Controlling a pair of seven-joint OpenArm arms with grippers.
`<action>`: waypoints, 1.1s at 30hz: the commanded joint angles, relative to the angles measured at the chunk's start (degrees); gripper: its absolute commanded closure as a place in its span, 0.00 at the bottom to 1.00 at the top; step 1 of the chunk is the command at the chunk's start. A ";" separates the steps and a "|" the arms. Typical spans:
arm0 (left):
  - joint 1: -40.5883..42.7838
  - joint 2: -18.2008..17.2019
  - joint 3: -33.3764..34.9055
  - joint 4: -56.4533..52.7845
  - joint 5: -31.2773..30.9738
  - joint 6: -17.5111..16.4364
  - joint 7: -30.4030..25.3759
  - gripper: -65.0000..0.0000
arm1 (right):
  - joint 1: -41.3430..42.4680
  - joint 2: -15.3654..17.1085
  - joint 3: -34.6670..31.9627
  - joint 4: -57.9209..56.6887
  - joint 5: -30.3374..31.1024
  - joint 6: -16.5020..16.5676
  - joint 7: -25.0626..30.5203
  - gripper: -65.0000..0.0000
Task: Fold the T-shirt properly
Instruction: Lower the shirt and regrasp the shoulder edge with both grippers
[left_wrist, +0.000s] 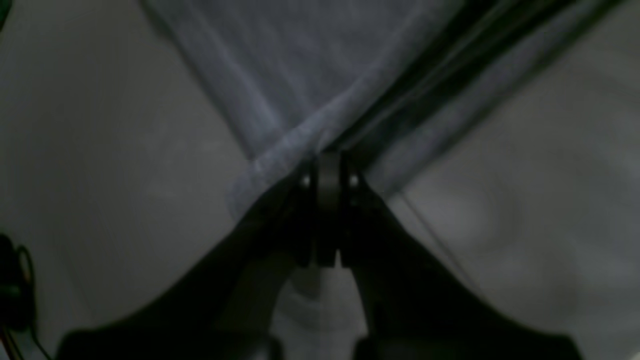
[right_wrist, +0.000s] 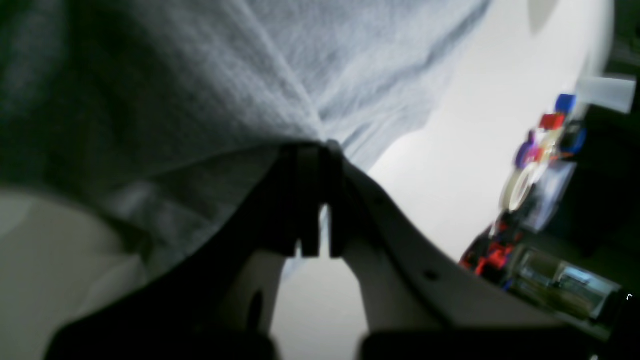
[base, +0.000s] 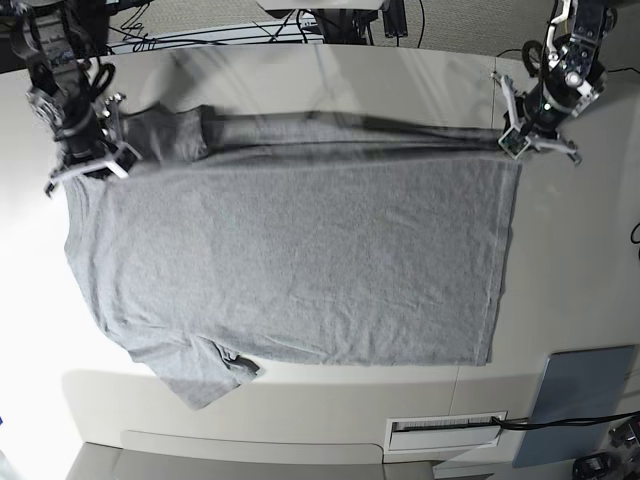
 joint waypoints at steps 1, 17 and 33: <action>-0.94 -0.33 -0.35 0.31 -0.33 0.61 -0.68 1.00 | 1.90 1.22 -0.37 0.11 -0.68 -1.33 -0.66 1.00; -12.61 0.57 7.58 -6.97 1.38 8.57 3.41 1.00 | 9.46 1.25 -3.30 -1.49 -0.42 -1.29 0.17 1.00; -16.41 0.55 7.58 -6.95 1.16 8.66 3.93 1.00 | 9.46 1.20 -3.30 -1.49 -0.46 -1.38 0.09 1.00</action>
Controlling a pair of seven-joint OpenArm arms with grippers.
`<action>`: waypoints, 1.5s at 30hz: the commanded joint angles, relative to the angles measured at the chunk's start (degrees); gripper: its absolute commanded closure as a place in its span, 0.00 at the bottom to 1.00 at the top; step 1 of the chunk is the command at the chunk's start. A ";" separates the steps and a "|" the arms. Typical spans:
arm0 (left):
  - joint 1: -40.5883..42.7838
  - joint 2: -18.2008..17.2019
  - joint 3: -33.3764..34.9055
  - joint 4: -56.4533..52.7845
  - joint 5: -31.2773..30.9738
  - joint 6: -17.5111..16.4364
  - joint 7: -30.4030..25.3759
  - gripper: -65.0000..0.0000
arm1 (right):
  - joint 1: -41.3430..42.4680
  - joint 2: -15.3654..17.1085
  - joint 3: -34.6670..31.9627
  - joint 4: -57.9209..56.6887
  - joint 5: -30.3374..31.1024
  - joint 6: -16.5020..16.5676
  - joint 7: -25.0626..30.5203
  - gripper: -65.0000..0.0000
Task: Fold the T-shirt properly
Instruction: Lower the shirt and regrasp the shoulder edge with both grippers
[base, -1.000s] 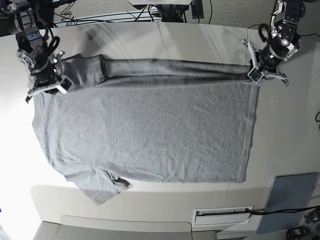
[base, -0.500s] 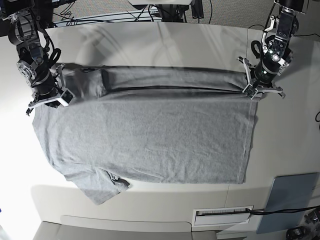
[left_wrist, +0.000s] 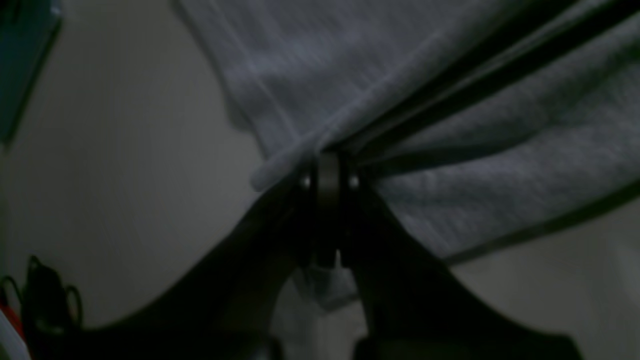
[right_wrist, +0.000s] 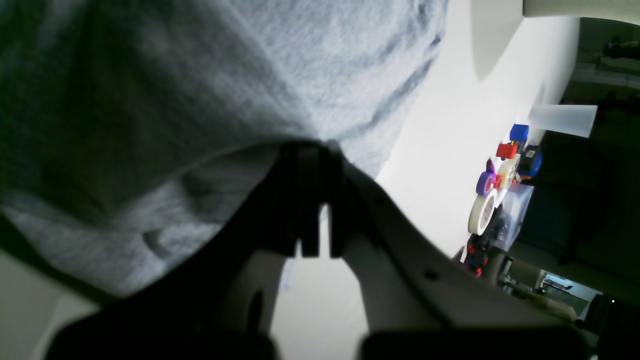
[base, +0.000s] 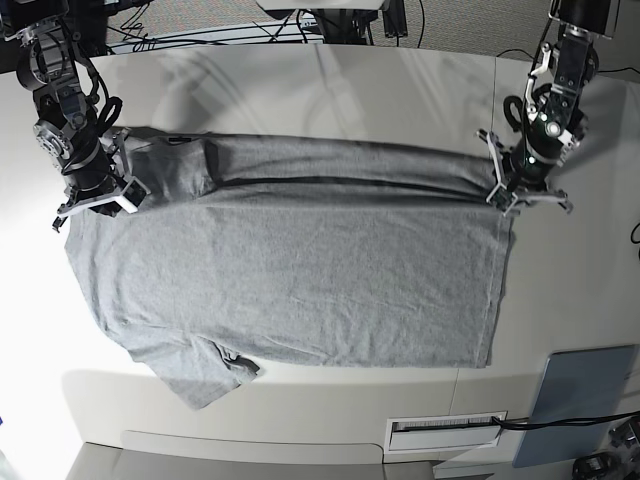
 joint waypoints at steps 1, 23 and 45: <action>-1.03 -0.96 -0.55 0.79 -0.13 0.98 -0.17 1.00 | 0.63 1.25 0.61 0.66 -0.55 -1.25 0.02 1.00; -2.27 -1.14 -0.55 0.79 -3.74 5.11 3.61 0.54 | 3.34 -1.64 0.63 0.63 0.87 -3.30 -5.49 0.64; -1.36 3.08 -0.76 -8.83 -28.74 7.96 4.39 1.00 | 1.33 -9.62 1.53 -13.75 14.01 -15.37 -6.95 1.00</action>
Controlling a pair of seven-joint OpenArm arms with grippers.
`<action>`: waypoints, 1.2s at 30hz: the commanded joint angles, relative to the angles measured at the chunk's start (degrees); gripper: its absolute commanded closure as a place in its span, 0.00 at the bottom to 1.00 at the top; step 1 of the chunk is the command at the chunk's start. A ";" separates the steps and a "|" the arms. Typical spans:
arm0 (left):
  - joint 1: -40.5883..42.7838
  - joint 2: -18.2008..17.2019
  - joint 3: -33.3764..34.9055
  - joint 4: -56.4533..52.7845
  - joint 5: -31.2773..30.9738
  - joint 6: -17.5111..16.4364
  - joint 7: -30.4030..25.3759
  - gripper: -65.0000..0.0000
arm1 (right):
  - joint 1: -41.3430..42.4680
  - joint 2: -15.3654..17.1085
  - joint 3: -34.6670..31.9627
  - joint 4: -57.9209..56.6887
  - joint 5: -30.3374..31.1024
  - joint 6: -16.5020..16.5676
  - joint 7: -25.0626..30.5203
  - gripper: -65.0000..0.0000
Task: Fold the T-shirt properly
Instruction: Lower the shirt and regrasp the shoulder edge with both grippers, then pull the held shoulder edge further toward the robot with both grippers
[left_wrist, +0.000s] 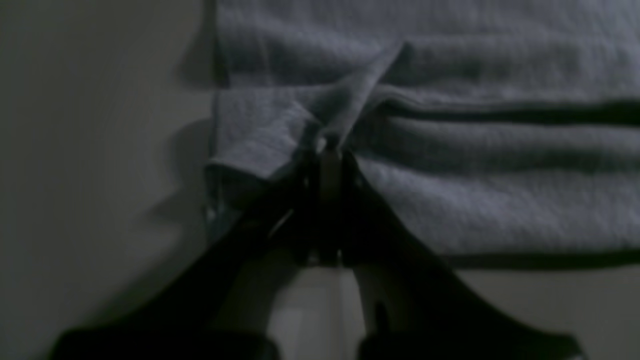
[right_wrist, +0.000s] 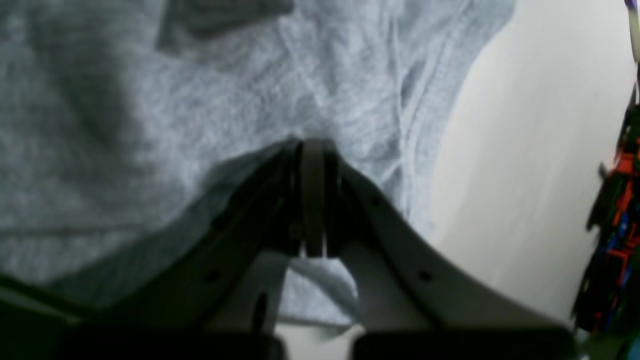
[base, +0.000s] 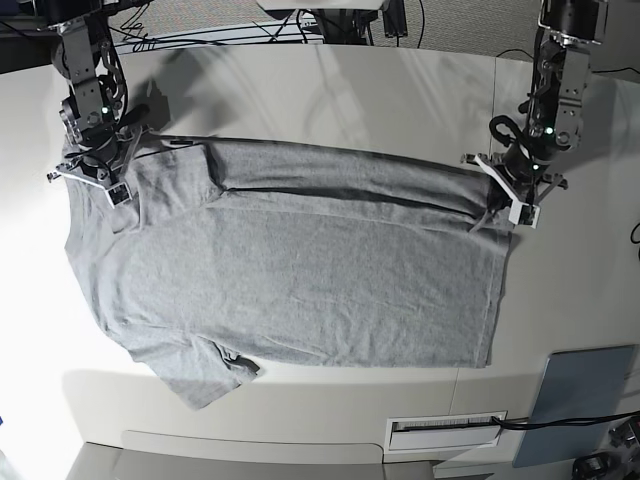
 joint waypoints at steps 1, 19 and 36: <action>0.17 -0.48 0.04 -0.72 0.17 -0.09 3.37 1.00 | 0.13 0.24 0.26 0.09 1.84 0.94 0.11 1.00; 15.58 -0.68 0.04 1.57 9.25 0.13 3.91 1.00 | -20.83 0.20 0.26 7.96 -9.64 -5.75 2.78 1.00; 36.24 -0.63 0.04 7.50 9.27 0.13 1.81 1.00 | -34.77 0.20 6.95 9.53 -20.02 -13.51 8.61 1.00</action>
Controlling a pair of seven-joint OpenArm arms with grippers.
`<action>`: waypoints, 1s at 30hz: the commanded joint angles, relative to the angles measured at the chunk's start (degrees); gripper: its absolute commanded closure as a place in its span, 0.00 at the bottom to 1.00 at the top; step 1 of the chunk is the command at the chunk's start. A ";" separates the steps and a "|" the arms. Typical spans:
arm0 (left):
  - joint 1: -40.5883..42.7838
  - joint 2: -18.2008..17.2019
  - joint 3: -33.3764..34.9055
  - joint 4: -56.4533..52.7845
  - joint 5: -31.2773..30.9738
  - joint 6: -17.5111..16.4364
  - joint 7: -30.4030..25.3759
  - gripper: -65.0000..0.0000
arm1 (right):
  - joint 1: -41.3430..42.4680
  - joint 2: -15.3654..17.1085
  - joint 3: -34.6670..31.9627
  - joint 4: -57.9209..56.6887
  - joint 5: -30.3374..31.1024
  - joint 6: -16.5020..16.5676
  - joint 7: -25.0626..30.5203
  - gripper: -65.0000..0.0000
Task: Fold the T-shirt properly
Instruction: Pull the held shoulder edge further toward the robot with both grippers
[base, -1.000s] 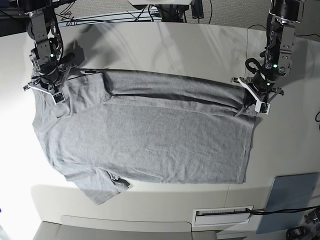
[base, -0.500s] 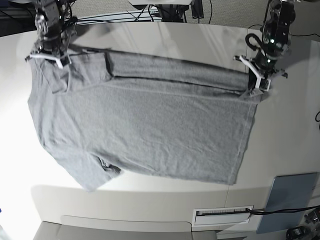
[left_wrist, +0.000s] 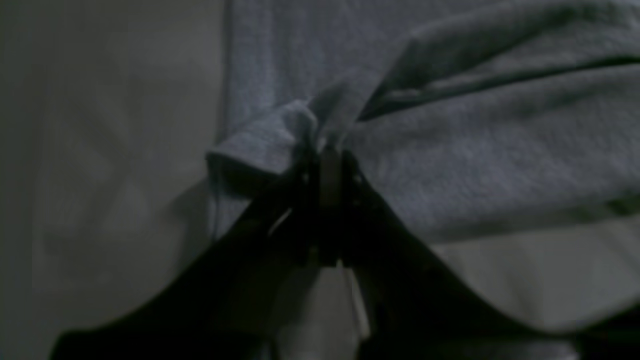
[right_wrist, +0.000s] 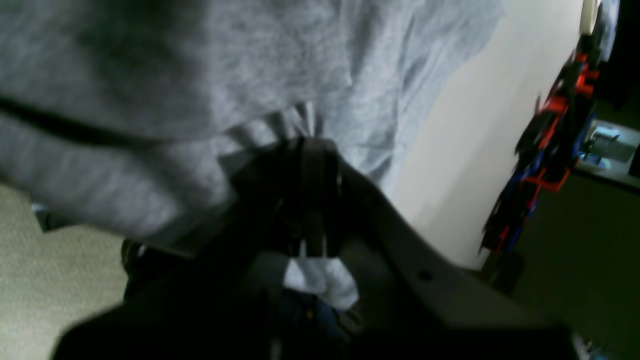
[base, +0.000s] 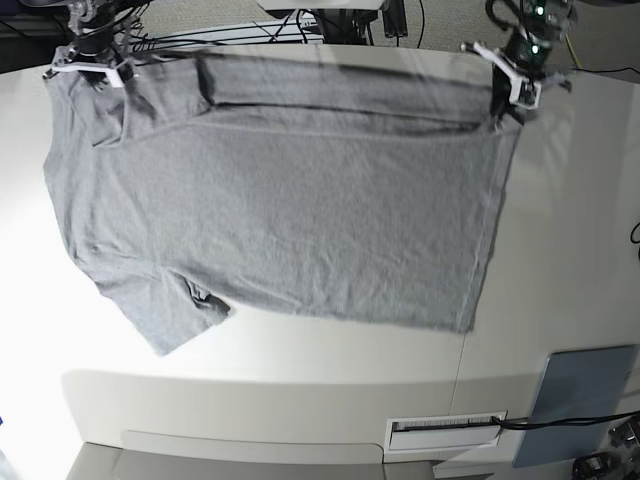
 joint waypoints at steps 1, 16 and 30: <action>3.39 0.28 1.31 -1.49 0.90 -3.19 27.67 1.00 | -0.66 0.72 1.57 0.37 -0.42 0.11 0.22 1.00; 6.01 0.31 -1.92 6.60 3.89 -3.02 28.24 1.00 | 3.67 6.25 7.32 0.42 5.99 4.07 3.67 1.00; -1.99 0.28 -16.94 10.62 3.85 7.34 25.14 0.58 | 10.69 6.43 7.32 0.42 9.57 7.93 4.11 1.00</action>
